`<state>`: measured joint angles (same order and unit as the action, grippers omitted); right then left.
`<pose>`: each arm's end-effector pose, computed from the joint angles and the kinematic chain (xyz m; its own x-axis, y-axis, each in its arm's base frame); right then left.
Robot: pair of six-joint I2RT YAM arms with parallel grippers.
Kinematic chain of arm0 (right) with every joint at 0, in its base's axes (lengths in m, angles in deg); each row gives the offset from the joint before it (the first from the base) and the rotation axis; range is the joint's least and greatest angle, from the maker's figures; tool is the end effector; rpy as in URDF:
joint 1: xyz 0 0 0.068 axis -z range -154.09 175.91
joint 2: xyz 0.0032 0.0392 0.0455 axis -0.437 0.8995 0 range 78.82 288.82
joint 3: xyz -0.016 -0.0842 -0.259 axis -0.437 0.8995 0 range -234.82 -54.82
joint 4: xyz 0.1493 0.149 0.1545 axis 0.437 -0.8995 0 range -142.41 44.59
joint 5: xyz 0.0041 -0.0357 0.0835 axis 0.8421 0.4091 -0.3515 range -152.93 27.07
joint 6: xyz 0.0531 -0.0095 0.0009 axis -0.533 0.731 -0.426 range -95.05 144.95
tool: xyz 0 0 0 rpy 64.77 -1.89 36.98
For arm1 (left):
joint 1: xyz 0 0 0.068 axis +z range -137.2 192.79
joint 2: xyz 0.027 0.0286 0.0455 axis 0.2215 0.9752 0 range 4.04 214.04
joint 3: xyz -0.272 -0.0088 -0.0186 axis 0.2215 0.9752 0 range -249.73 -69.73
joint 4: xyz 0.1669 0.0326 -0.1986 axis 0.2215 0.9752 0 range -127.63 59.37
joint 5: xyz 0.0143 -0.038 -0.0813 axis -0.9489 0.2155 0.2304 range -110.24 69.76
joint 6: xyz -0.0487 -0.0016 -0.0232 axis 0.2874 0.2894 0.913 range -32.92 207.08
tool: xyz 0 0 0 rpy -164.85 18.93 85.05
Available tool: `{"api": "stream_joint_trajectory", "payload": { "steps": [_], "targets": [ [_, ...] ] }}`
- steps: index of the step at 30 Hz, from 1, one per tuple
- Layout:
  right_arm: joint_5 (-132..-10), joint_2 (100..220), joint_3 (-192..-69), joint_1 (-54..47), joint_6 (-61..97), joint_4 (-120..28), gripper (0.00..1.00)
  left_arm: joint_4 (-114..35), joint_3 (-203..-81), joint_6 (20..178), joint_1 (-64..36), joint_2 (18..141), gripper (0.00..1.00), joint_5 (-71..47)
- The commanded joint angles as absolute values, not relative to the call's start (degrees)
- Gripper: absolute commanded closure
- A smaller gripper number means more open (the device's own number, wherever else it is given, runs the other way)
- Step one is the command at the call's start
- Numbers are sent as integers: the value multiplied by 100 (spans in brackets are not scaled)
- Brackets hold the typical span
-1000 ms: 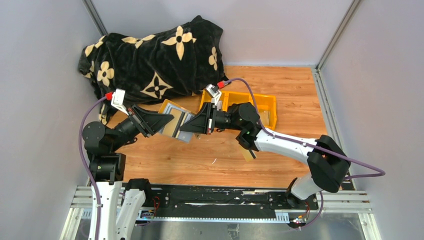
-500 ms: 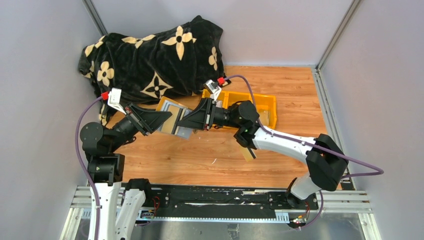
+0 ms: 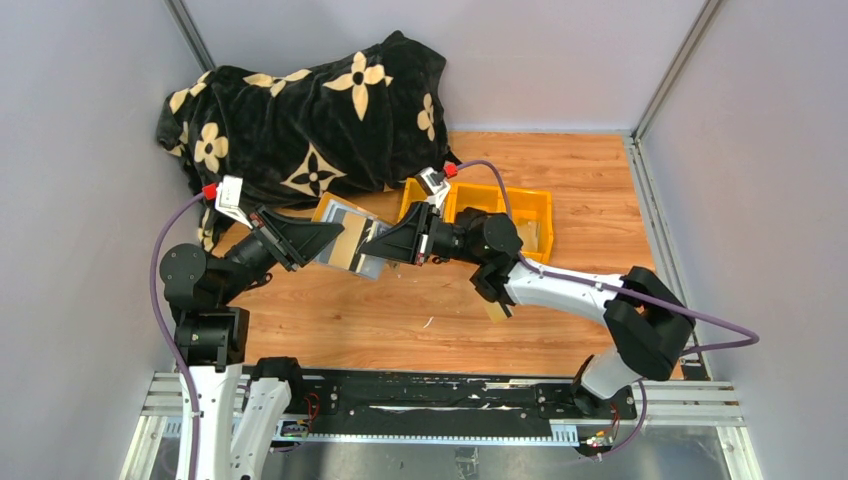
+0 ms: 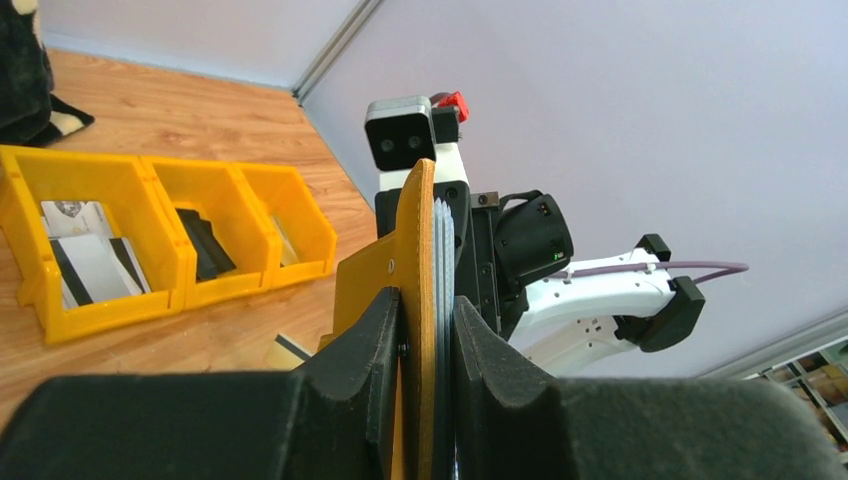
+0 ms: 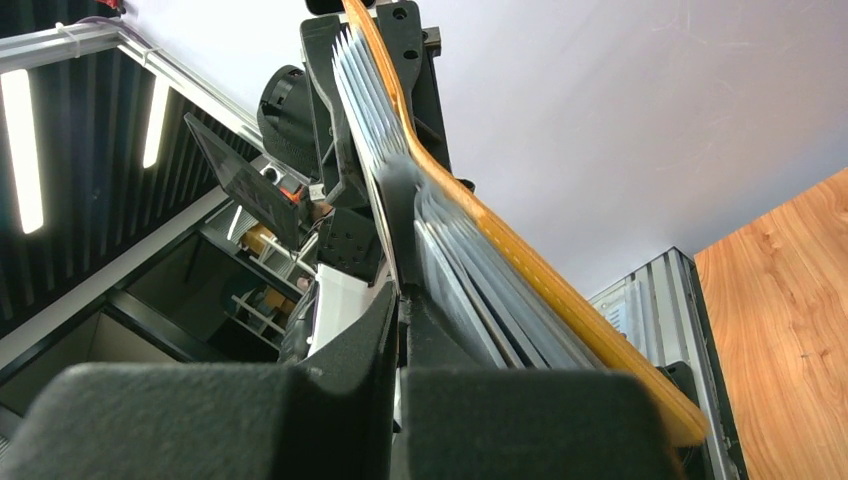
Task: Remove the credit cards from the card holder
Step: Remove the credit card from the card holder, then place the credit card in the storage box.
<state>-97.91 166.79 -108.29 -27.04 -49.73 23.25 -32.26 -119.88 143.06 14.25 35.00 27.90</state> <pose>0.1837 0.2772 0.3460 -0.8169 0.2296 -0.5291 -0.5747 -0.4019 0.7129 0.1009 -0.0241 0.4098 -0.4515 -0.5648 -0.6907 0.5929 0.3886 -0.7053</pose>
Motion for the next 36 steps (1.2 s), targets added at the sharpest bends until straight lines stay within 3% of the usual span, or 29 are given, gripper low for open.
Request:
{"api": "stream_joint_trajectory", "payload": {
  "steps": [1, 7, 11, 16, 20, 23, 27, 36],
  "targets": [
    [-9564, 16482, -10496, -2638, -4969, 2654, 100, -3528, -12170, 14367, 1397, 3445, 100, 2667],
    [-9642, 16247, -10083, -2530, -4917, 2637, 100, -3330, -12238, 14161, 1400, 3428, 100, 2523],
    [-9885, 15694, -9700, -1951, -4709, 1996, 100, -3114, -12311, 13879, 1401, 3415, 100, 2483],
    [-10364, 14690, -9706, -1003, -3751, -233, 100, -2656, -12420, 13380, 1394, 3458, 100, 2349],
    [-10351, 14127, -10338, -257, -2177, -3223, 100, -2343, -12445, 12997, 1394, 3496, 100, 2256],
    [-10040, 14085, -10899, 408, -819, -5231, 100, -2211, -12406, 12824, 1396, 3528, 100, 2216],
    [-9031, 14298, -11458, 1316, 163, -6538, 100, -2157, -12372, 12710, 1397, 3574, 100, 2209],
    [-7062, 15626, -11953, 1870, 935, -7050, 100, -2100, -12431, 12625, 1402, 3568, 100, 2272]
  ]
}}
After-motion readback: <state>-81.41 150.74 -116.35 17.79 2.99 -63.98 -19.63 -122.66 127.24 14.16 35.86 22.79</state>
